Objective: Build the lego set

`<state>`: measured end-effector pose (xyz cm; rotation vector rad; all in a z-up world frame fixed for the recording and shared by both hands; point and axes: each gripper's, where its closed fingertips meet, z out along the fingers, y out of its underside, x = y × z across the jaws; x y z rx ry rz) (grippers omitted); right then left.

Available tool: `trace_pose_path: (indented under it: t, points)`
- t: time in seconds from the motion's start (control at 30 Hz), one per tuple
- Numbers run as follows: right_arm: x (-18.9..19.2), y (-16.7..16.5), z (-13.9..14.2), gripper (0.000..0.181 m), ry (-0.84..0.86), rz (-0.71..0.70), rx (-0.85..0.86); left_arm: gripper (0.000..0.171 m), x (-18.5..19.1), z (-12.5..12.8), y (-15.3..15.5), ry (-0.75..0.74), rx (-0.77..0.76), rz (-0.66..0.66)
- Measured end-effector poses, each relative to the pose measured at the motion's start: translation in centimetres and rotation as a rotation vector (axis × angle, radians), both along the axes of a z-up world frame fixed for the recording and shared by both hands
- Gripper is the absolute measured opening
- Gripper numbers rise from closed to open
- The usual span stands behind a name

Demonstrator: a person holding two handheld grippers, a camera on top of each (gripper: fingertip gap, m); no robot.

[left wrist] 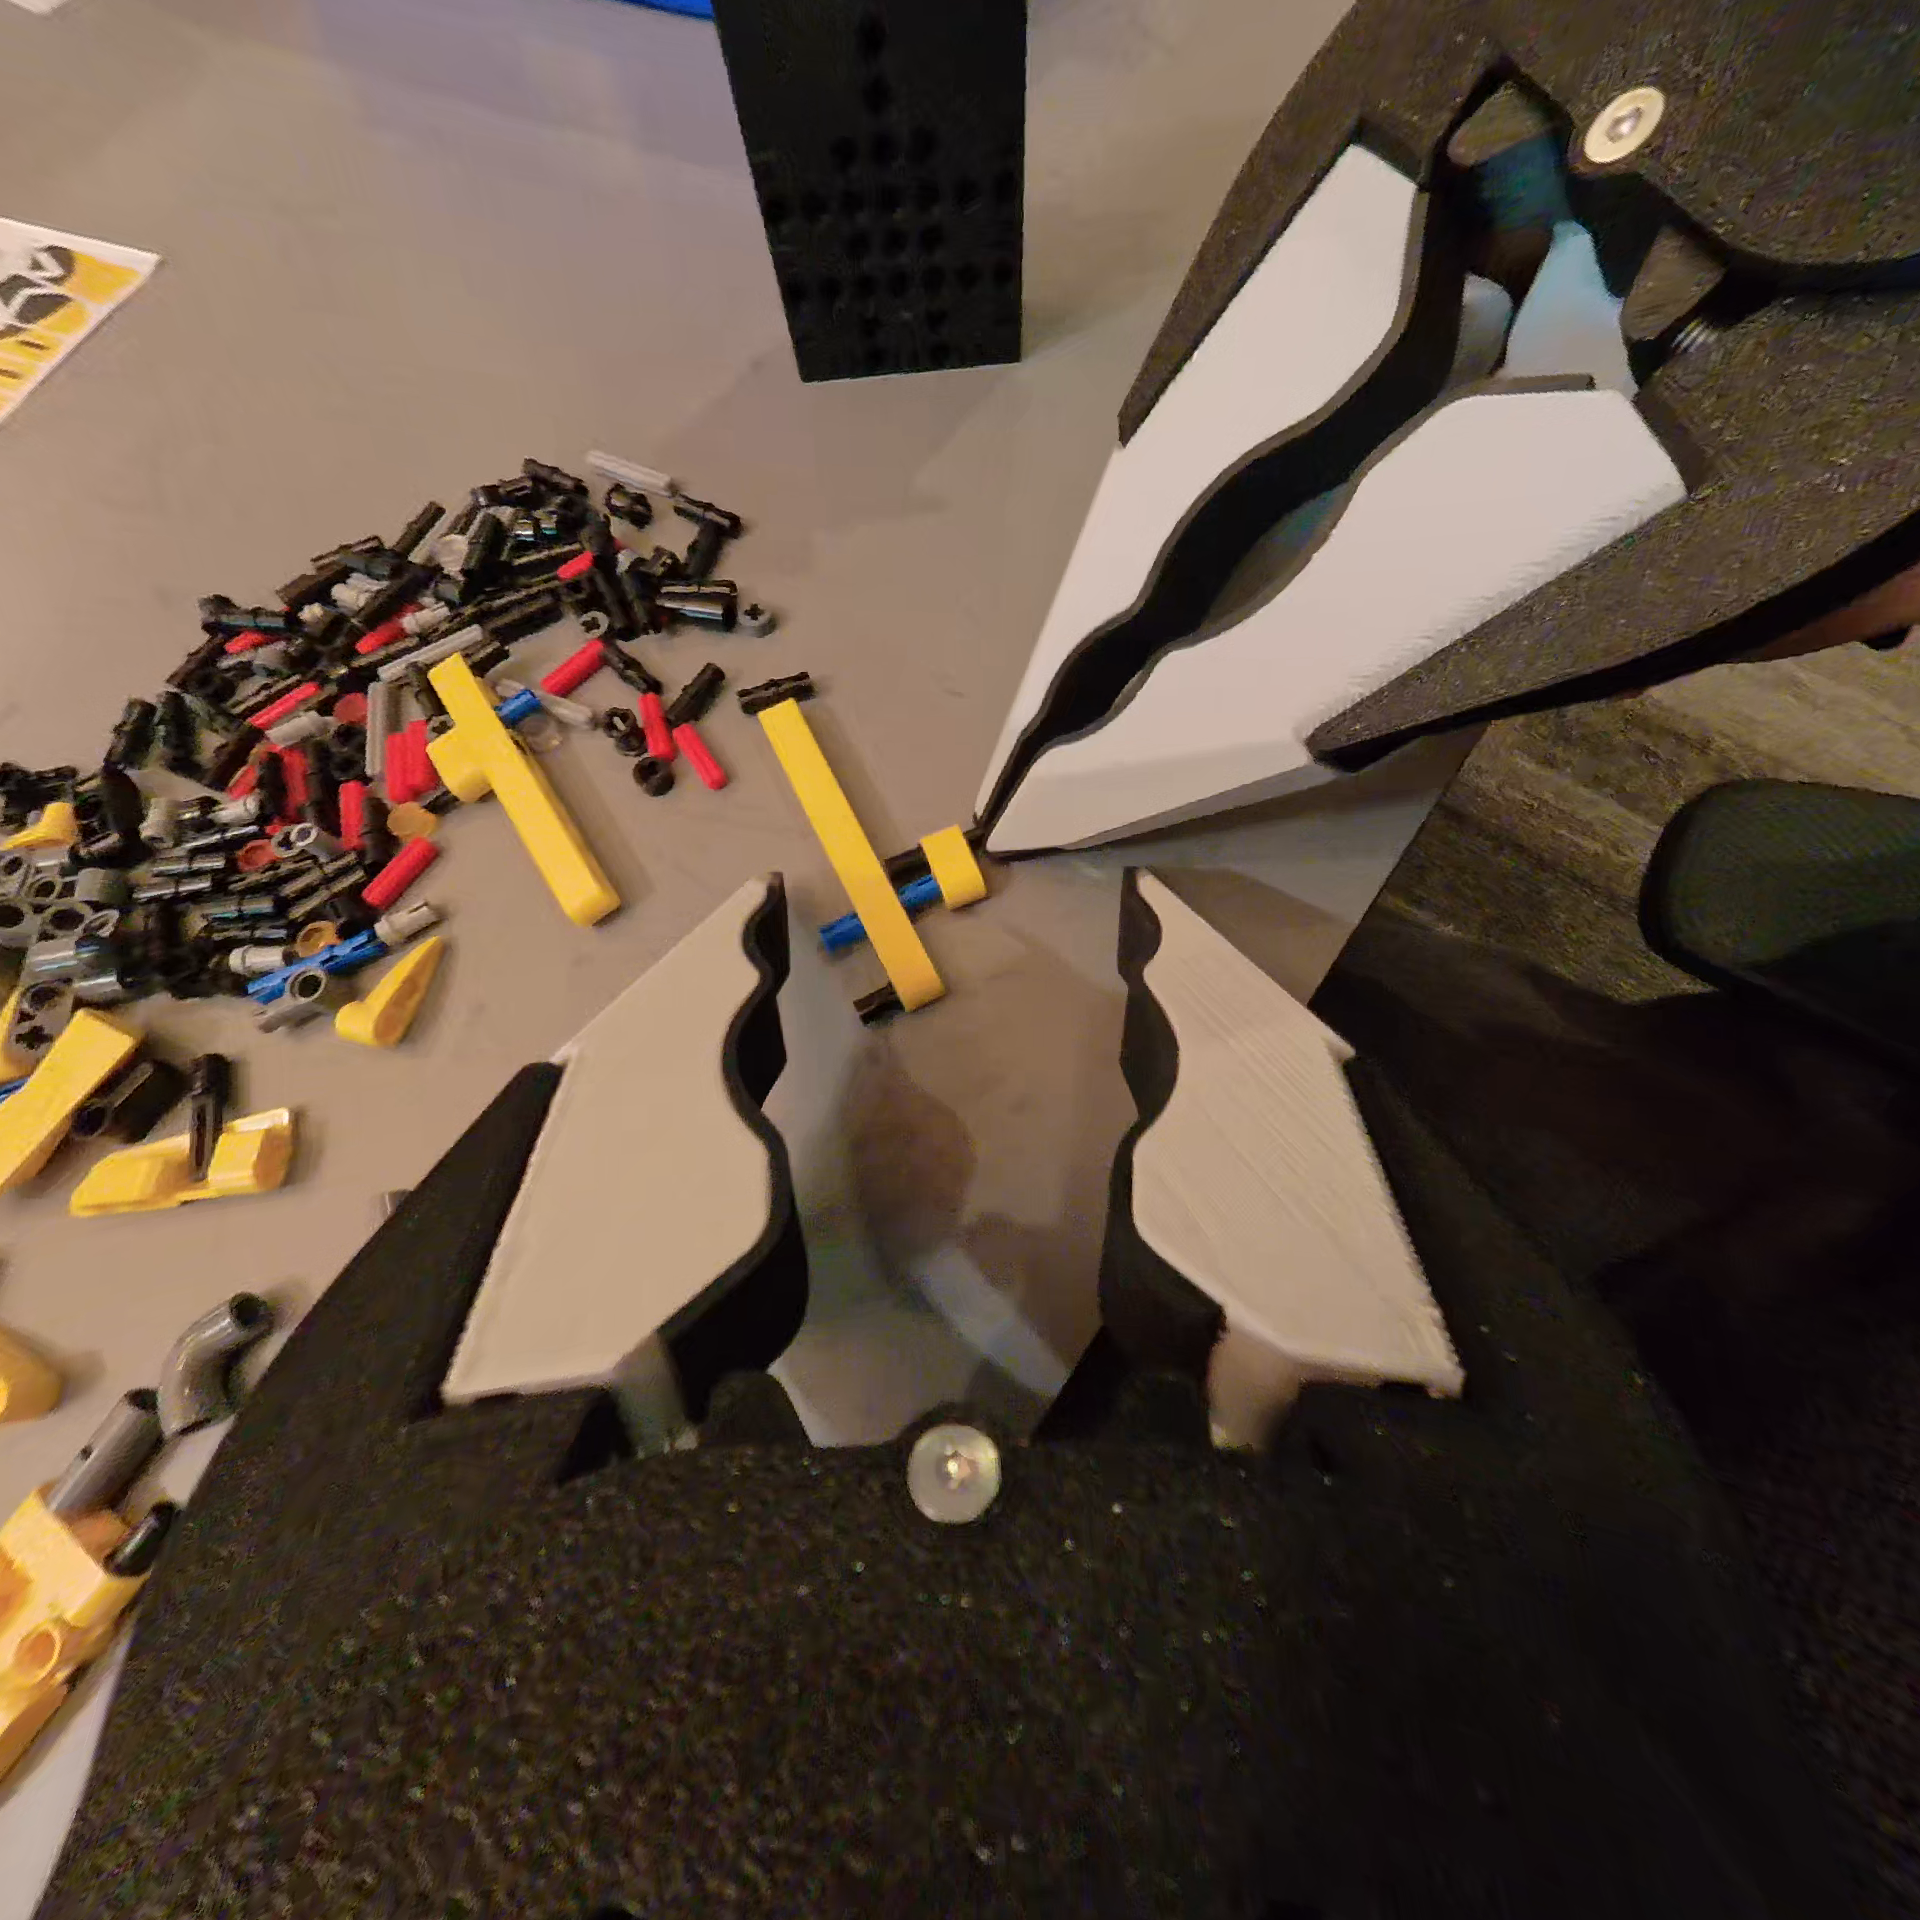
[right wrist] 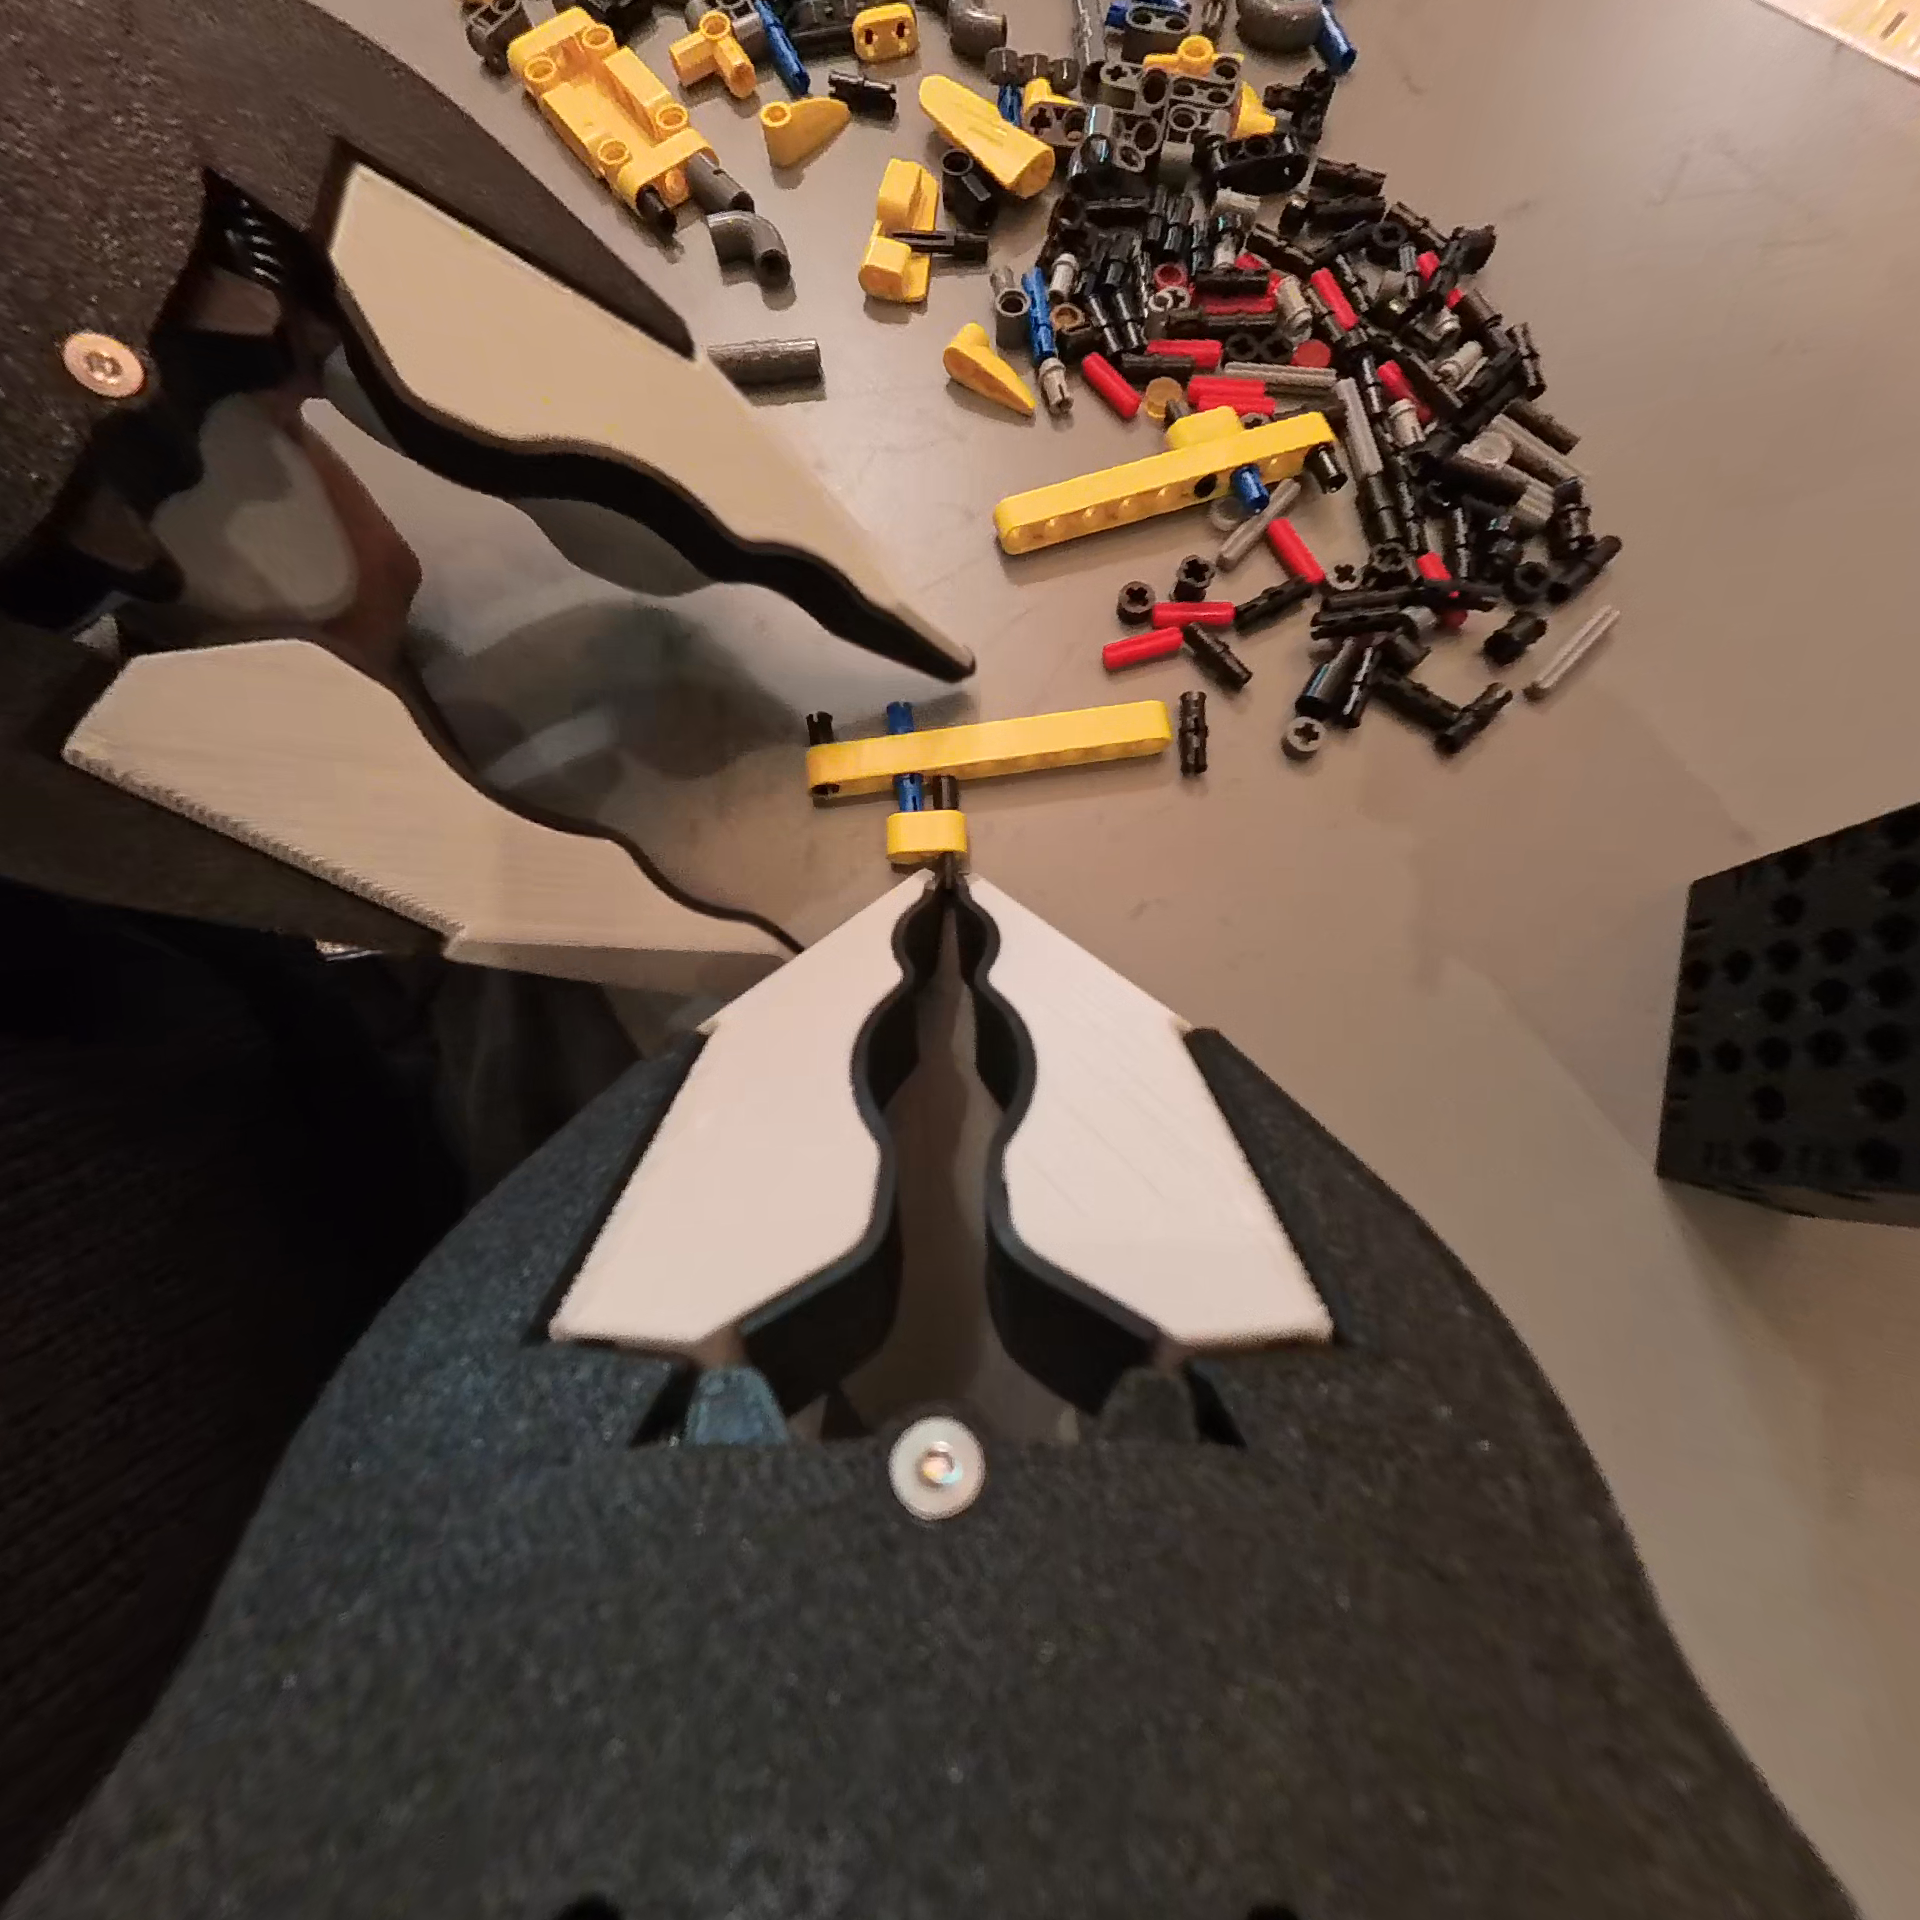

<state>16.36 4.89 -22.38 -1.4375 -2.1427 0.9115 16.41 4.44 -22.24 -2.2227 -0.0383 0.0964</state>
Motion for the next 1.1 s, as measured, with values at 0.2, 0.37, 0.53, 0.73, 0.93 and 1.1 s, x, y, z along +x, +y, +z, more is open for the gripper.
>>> trace_pose_path:
  t: [0.2, 0.37, 0.53, 0.73, 0.93, 1.1]
  points:
    - [-0.03, -0.03, 0.02, 0.002, 0.004, 0.004, -0.014, 0.051, 0.6, -0.05, 0.23, -0.035, -0.005, -0.036]
    - [-0.06, -0.04, 0.03, 0.002, 0.003, -0.019, -0.033, 0.049, 0.45, 0.02, 0.2, -0.042, 0.001, -0.014]
    - [-0.08, -0.03, 0.04, 0.002, 0.01, -0.045, -0.023, 0.05, 0.12, 0.15, -0.42, 0.032, 0.004, 0.022]
    - [-0.24, -0.26, 0.05, 0.002, 0.011, -0.044, -0.03, 0.05, 0.17, 0.13, -0.5, 0.033, 0.012, 0.016]
    - [-0.16, -0.53, 0.05, 0.003, 0.008, -0.035, -0.024, 0.049, 0.28, 0.13, -0.46, 0.043, 0.007, 0.003]
    - [0.0, -0.69, 0.08, 0.003, 0.0, -0.03, -0.044, 0.049, 0.21, 0.24, -0.55, 0.068, 0.005, -0.005]
